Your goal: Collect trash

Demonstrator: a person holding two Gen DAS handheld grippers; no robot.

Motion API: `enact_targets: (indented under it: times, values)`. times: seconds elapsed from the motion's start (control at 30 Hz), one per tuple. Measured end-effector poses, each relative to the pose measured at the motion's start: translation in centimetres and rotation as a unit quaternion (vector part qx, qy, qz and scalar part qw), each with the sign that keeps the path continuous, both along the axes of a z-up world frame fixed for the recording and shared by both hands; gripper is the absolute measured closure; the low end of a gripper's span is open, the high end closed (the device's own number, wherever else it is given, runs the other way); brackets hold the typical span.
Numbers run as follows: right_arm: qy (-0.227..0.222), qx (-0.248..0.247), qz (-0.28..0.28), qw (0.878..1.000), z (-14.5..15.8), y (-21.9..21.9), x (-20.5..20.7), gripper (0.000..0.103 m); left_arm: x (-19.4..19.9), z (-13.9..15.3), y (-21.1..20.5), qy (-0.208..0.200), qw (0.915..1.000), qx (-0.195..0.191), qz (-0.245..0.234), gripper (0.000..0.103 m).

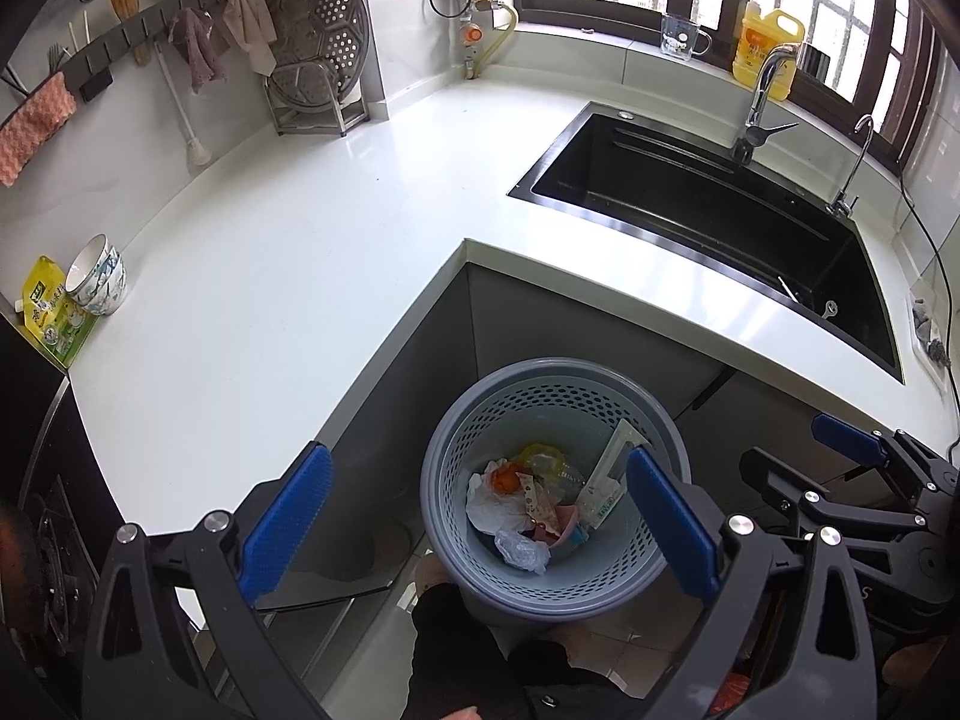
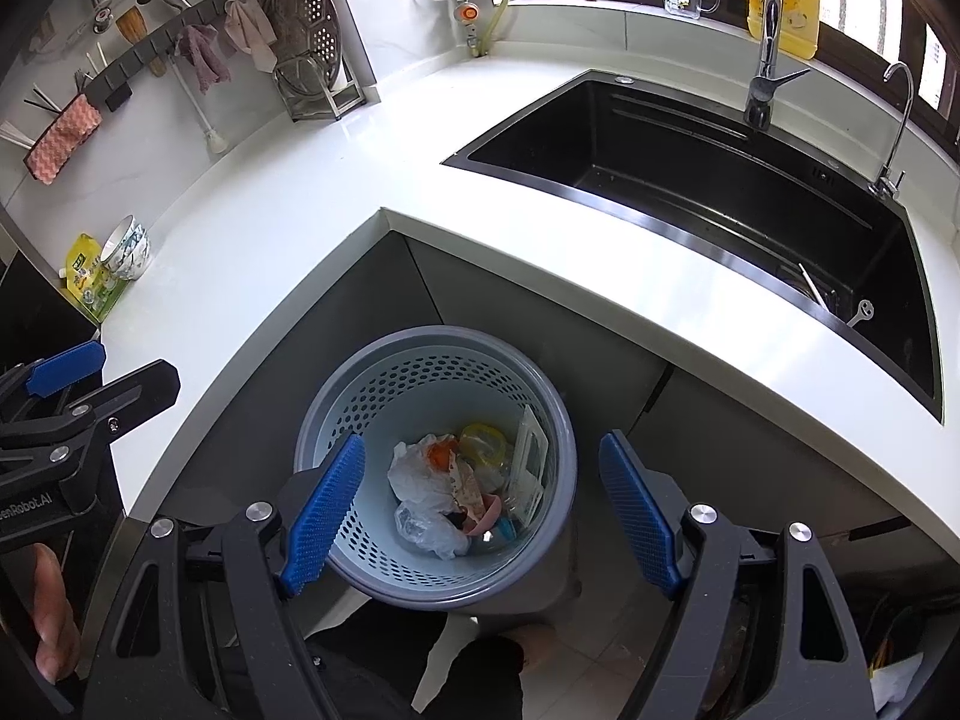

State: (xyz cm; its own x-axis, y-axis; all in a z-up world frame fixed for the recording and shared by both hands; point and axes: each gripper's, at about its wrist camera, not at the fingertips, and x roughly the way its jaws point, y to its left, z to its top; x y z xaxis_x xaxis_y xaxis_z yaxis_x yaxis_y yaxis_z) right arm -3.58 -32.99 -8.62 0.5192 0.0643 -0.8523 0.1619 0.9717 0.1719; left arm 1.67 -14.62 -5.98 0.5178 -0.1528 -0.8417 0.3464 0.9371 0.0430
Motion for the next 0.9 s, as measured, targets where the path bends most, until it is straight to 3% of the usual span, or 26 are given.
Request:
enact_targets:
  times: [0.9]
  values:
    - [-0.001,0.008,0.004,1.000,-0.28,0.26,0.13,0.026,0.06,-0.48,0.81,0.015,0.9999,0.000,0.005,0.006]
